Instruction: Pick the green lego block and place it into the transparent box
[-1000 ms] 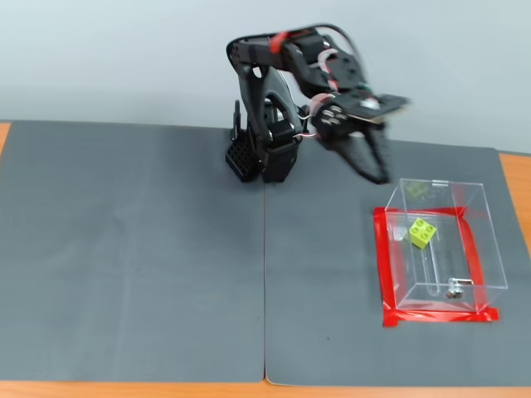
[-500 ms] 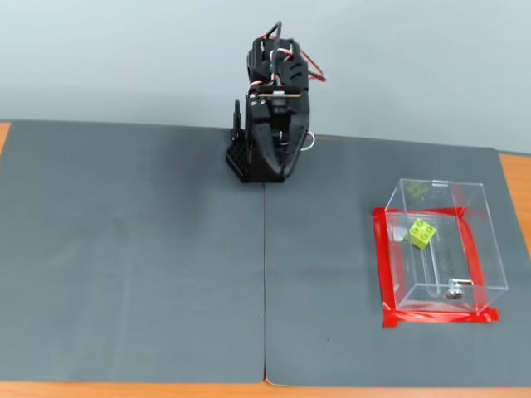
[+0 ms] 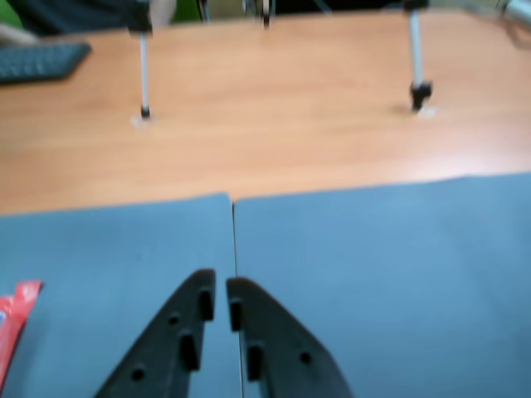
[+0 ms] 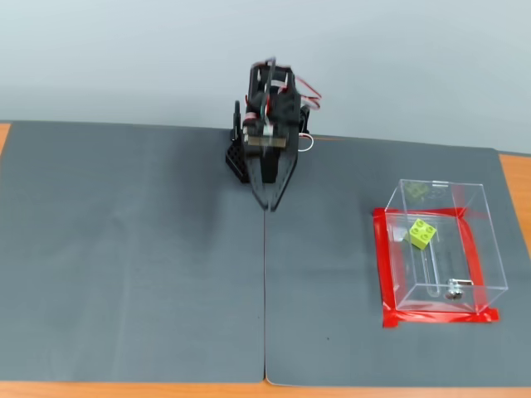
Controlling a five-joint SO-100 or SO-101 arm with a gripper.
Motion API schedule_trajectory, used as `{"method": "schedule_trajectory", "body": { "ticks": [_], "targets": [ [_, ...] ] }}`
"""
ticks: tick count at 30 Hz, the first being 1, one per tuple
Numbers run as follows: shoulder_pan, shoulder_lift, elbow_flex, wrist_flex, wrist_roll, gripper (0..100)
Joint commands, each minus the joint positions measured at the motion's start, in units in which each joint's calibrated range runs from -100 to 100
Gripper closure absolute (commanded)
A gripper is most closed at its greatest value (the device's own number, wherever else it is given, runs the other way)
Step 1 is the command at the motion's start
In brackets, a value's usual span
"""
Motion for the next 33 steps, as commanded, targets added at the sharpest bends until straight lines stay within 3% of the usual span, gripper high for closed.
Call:
{"method": "schedule_trajectory", "body": {
  "ticks": [1, 20, 33],
  "targets": [
    [-0.69, -0.43, 4.99, -0.65, 0.02, 98],
    [-3.52, -0.6, 21.91, 0.04, 0.02, 98],
    [-5.16, -0.6, 21.73, 5.08, 0.02, 98]
  ]
}}
